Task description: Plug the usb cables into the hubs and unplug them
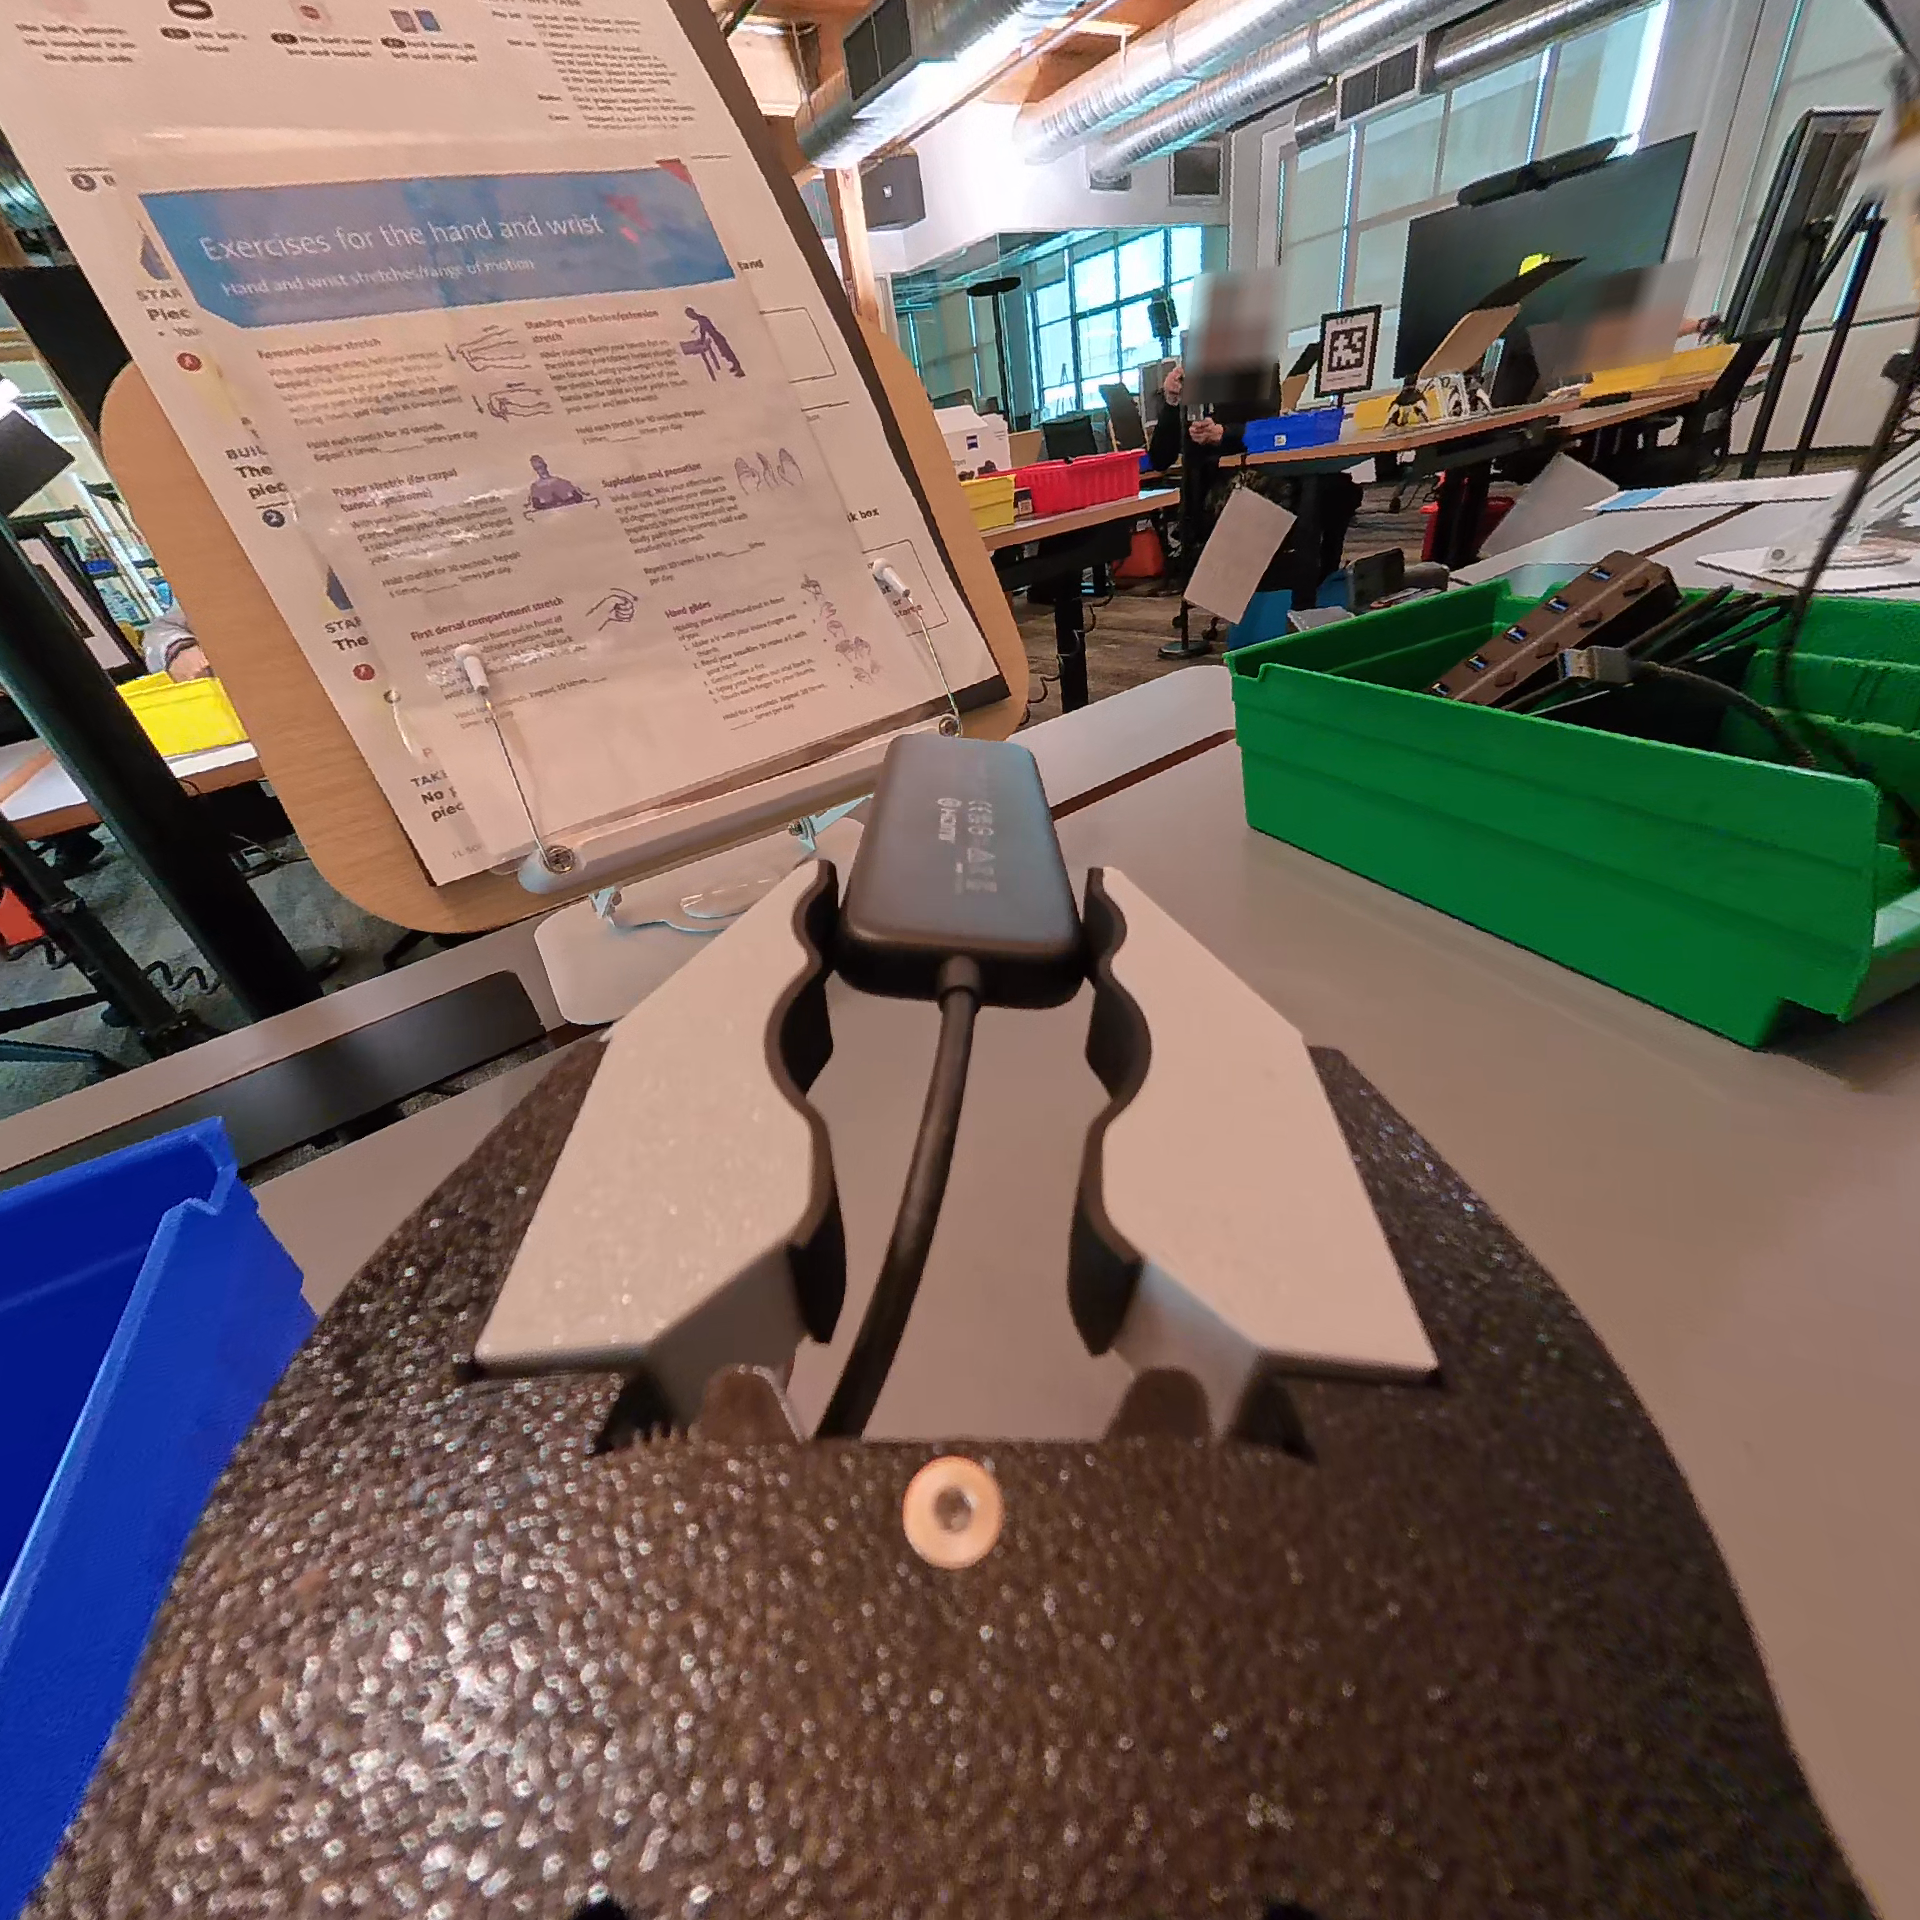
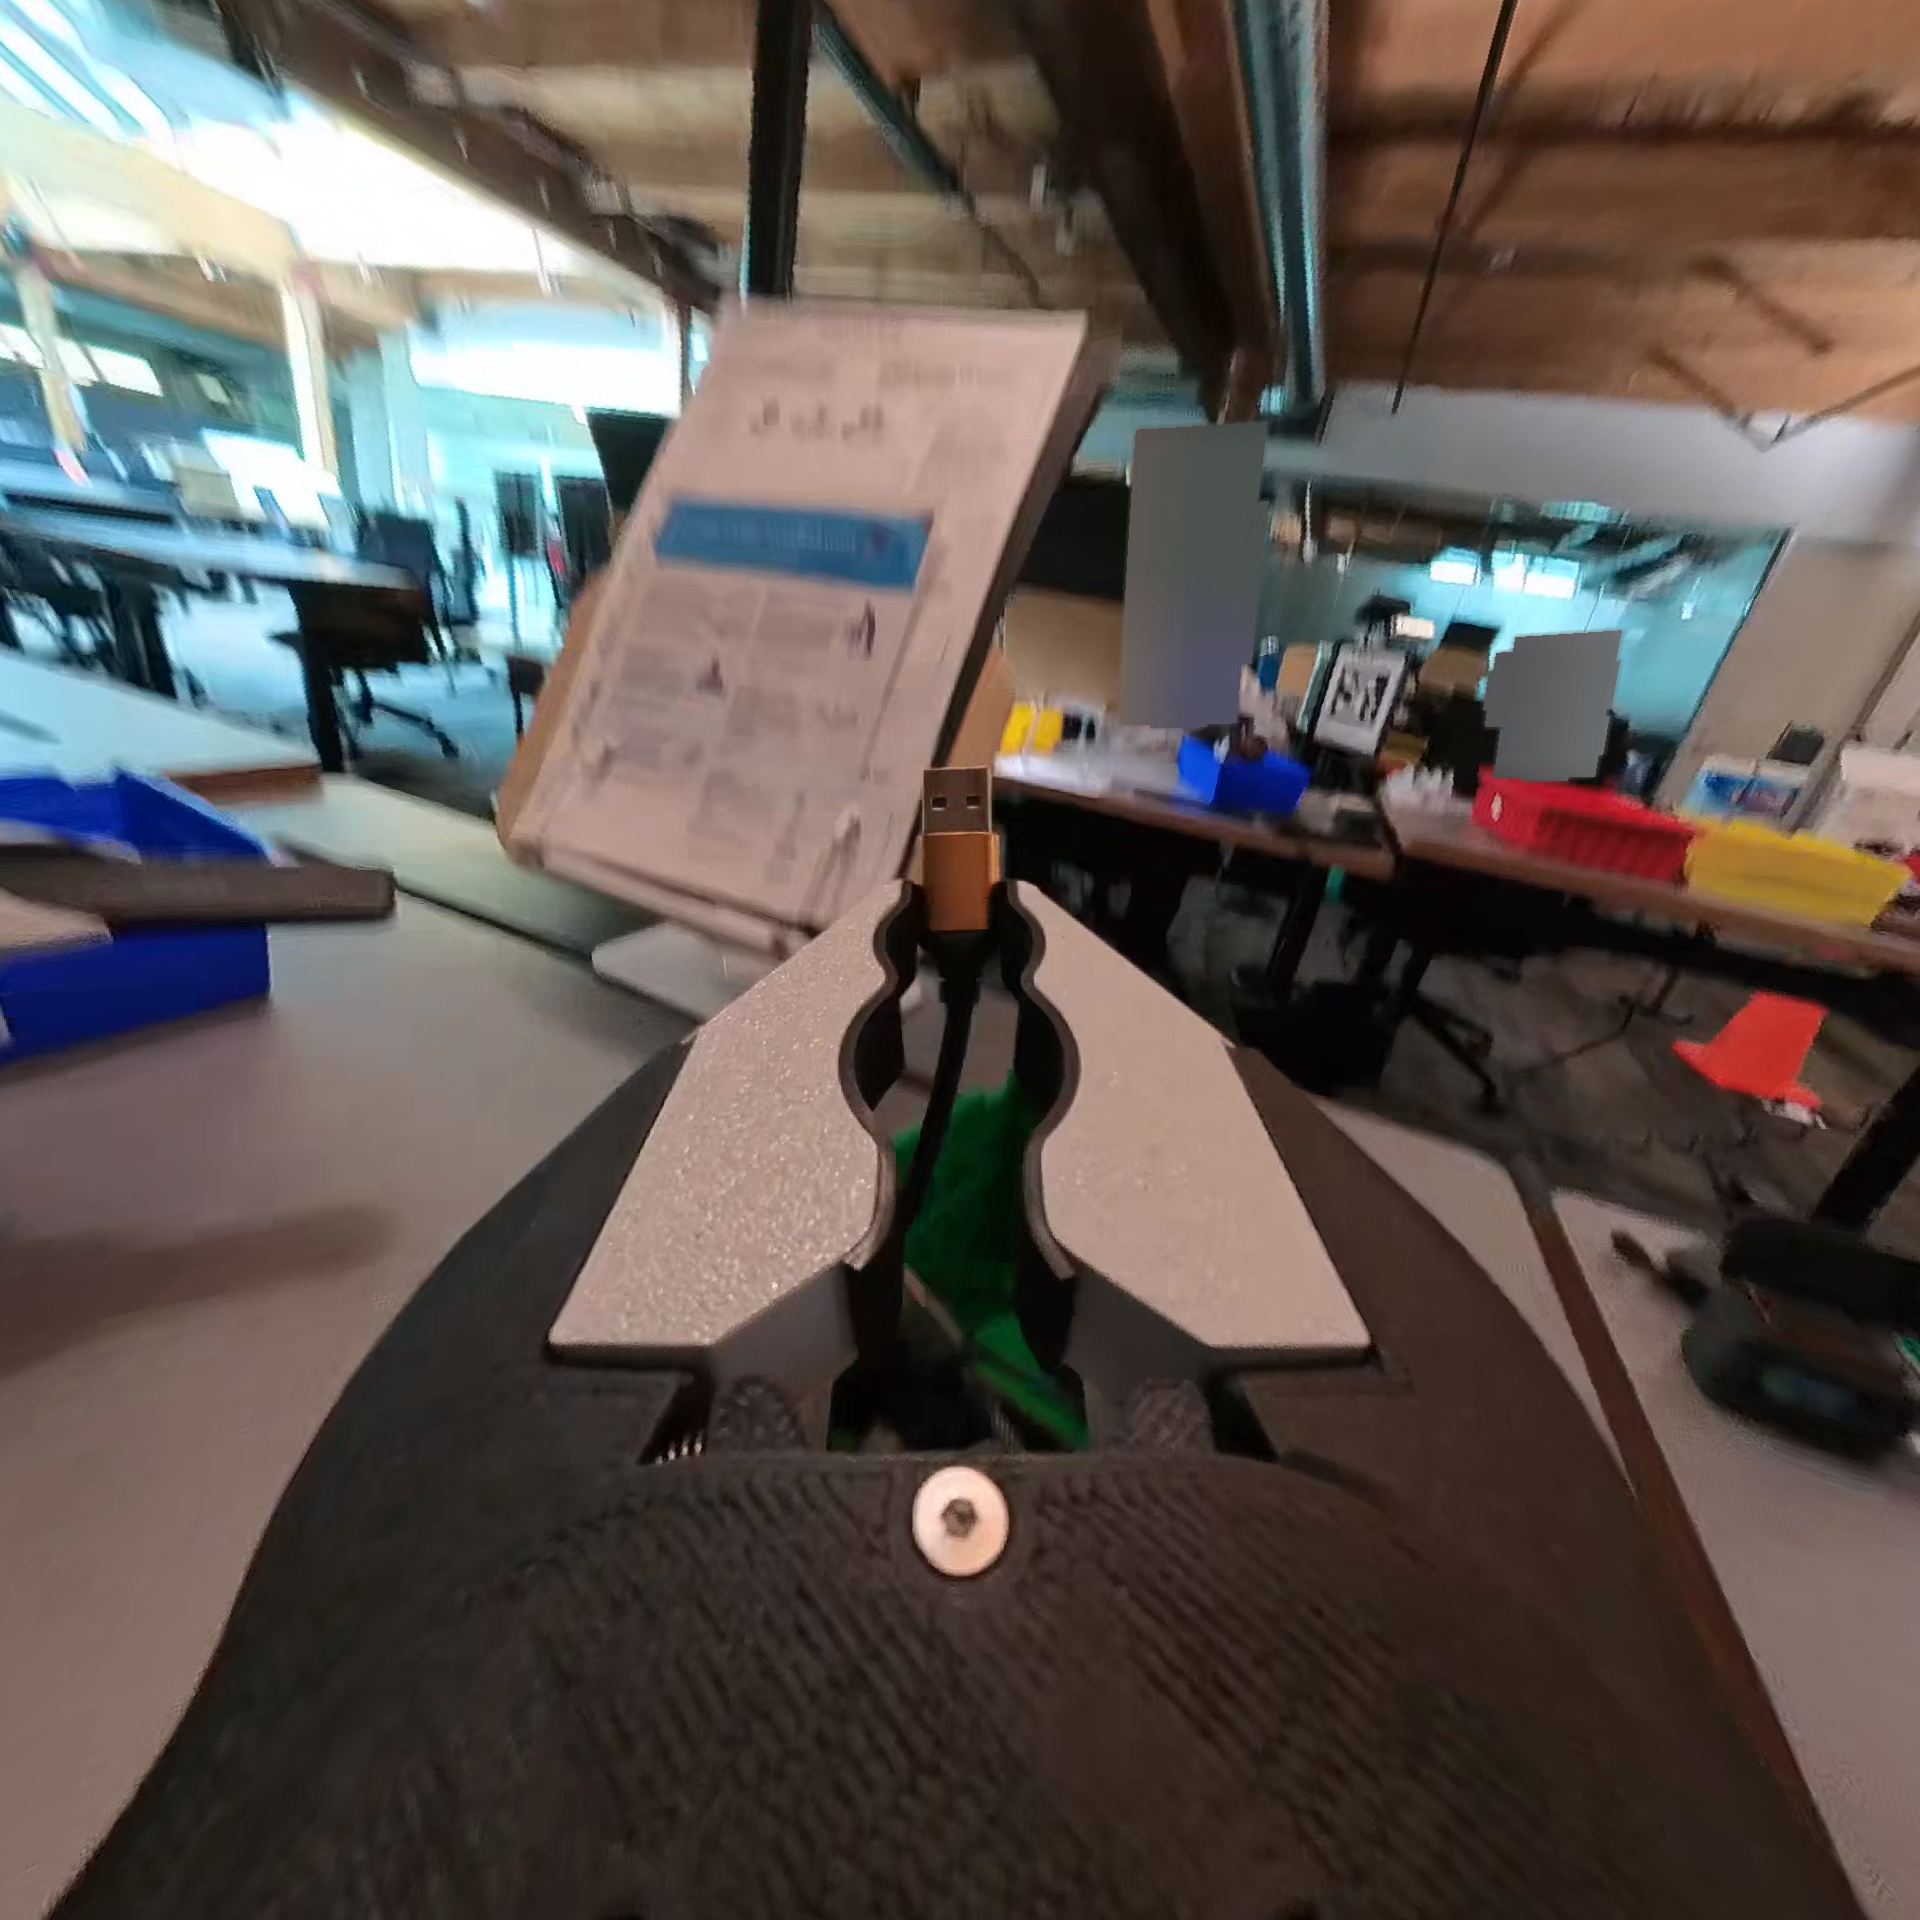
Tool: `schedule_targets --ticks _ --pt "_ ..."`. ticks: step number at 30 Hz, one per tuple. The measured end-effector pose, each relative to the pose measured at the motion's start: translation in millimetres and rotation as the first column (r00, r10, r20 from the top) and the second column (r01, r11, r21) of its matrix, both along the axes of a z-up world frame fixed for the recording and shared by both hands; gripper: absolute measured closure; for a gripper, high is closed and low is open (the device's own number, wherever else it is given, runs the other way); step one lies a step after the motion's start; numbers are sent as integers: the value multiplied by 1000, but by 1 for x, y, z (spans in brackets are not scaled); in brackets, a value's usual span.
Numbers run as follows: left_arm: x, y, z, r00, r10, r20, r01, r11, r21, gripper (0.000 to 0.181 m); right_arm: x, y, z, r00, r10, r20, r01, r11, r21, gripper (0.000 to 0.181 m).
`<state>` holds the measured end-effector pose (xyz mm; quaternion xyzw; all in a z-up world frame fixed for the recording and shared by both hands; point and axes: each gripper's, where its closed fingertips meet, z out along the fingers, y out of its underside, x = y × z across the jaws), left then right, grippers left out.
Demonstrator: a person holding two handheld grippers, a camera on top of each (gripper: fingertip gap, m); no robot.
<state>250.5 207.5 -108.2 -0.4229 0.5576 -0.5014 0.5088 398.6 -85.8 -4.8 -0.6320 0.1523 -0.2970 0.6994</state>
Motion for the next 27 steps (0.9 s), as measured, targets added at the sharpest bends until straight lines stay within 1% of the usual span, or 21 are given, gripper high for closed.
schedule_targets --ticks 2,3,5,6,7,10,11,12,13,14,15,16,17,18,20,21,22,24,25,26,27 --pt "0 0 -1 1000 -3 -2 3 1000 -6 136 6 3 -42 996 -65 -66 52 983 -177 168" --pt "0 0 -1 1000 -4 -3 4 1000 -6 136 7 5 -67 991 -85 -103 51 956 -288 168" --pt "1 -2 -2 1000 -8 -6 8 1000 -4 136 9 3 -116 970 -152 -188 41 870 -492 168" --pt "1 -2 -2 1000 -9 -6 9 1000 -5 136 11 0 -136 958 -192 -213 39 822 -568 168" --pt "1 -3 -2 1000 -9 -6 9 1000 -3 136 10 -2 -150 953 -209 -221 30 788 -614 168" --pt "1 -2 -2 1000 -7 -5 7 1000 0 136 -3 -2 -179 929 -190 -316 -89 716 -692 168" --pt "1 -2 -1 1000 -6 -4 6 1000 -3 136 3 -9 -183 926 -242 -290 -48 687 -725 158" --pt "0 -1 -1 1000 -4 -3 4 1000 -5 136 12 -21 -182 921 -319 -223 38 645 -763 142" --pt "1 0 -1 1000 -2 -3 2 1000 -6 136 18 -32 -178 911 -379 -162 109 601 -792 133" --pt "1 0 -1 1000 0 -4 0 1000 -9 136 21 -40 -170 900 -422 -108 173 575 -800 119" --pt "1 1 -2 1000 -1 -5 1 1000 -10 136 21 -46 -160 890 -451 -73 221 566 -794 112" --pt "1 0 -2 1000 -6 -6 6 1000 -13 136 20 -48 -149 885 -462 -52 254 575 -778 105" --pt "1 -1 -2 1000 -12 -8 12 1000 -16 136 16 -45 -139 890 -454 -40 272 599 -753 98" --pt "1 -3 -3 1000 -24 -11 24 1000 -17 136 10 -38 -129 901 -432 -42 272 637 -721 91" --pt "2 -8 -5 999 -50 -21 49 999 -19 136 -8 -15 -116 940 -327 -98 186 732 -655 80" --pt "3 -10 -7 998 -57 -27 57 998 -16 136 -16 -9 -112 950 -287 -123 143 750 -646 76" --pt "3 -12 -9 997 -69 -34 68 998 -13 136 -13 -15 -109 944 -312 -105 166 727 -666 81" --pt "4 -16 -10 994 -98 -37 97 995 -29 136 8 -42 -106 905 -426 14 299 610 -734 86" --pt "3 -18 -10 993 -108 -37 107 994 -38 136 15 -50 -115 896 -445 3 287 572 -769 90" --pt "3 -18 -10 993 -112 -40 110 993 -42 136 18 -53 -127 890 -454 -49 239 555 -797 91" --pt "3 -18 -10 993 -110 -42 108 993 -39 136 21 -55 -136 881 -465 -84 216 554 -804 91"
